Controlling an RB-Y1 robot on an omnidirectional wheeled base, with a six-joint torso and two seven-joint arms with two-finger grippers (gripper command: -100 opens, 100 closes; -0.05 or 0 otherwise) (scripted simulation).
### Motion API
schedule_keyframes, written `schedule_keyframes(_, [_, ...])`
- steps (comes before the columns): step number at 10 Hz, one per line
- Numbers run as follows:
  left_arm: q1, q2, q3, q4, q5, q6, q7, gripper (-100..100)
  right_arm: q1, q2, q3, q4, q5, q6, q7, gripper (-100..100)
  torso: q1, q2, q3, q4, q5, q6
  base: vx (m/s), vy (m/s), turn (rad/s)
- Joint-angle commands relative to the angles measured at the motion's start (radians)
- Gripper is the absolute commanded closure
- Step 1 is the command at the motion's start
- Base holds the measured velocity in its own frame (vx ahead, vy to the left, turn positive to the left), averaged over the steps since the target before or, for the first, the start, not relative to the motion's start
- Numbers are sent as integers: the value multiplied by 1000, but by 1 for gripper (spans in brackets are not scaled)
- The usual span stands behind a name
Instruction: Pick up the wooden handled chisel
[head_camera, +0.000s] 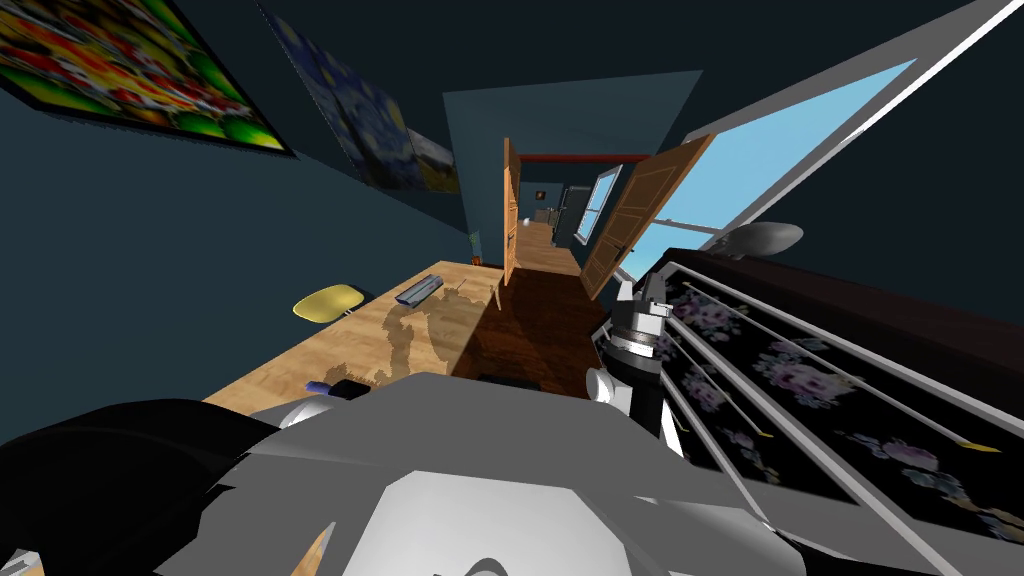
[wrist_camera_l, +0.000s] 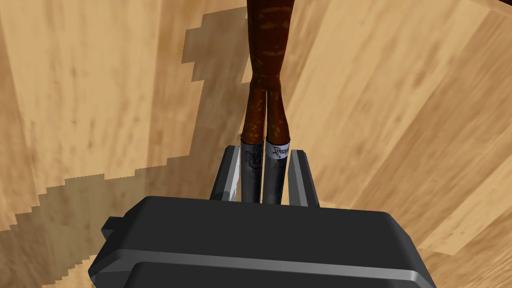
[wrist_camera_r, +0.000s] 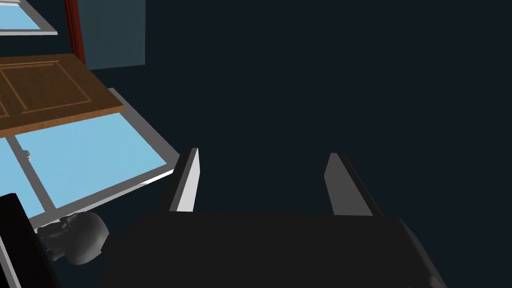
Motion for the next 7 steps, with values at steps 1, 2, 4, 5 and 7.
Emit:
schedule_keyframes(1, [0, 0, 0, 0, 0, 0, 0, 0, 0, 0, 0, 0, 0, 0, 0, 0, 0, 0, 0, 0, 0, 0, 0, 0, 0])
schedule_keyframes(2, [2, 33, 6, -26, 16, 2, 7, 100, 0, 0, 0, 0, 0, 0, 0, 0, 0, 0, 0, 0, 0, 0, -9, -13, 20])
schedule_keyframes(4, [6, 75, 11, -56, 39, 5, 14, 100, 0, 0, 0, 0, 0, 0, 0, 0, -2, 0, 0, 0, -1, 0, -12, -21, 25])
schedule_keyframes(5, [7, 86, 12, -64, 44, 6, 16, 100, 0, 0, 0, 0, 0, 0, 0, 0, -2, 1, 0, 0, -1, 0, -12, -22, 22])
schedule_keyframes(7, [7, 80, 11, -57, 46, 4, 10, 0, 0, 0, 0, 0, 0, 0, 0, 0, -1, 0, 0, 0, 0, 0, -2, -4, 1])
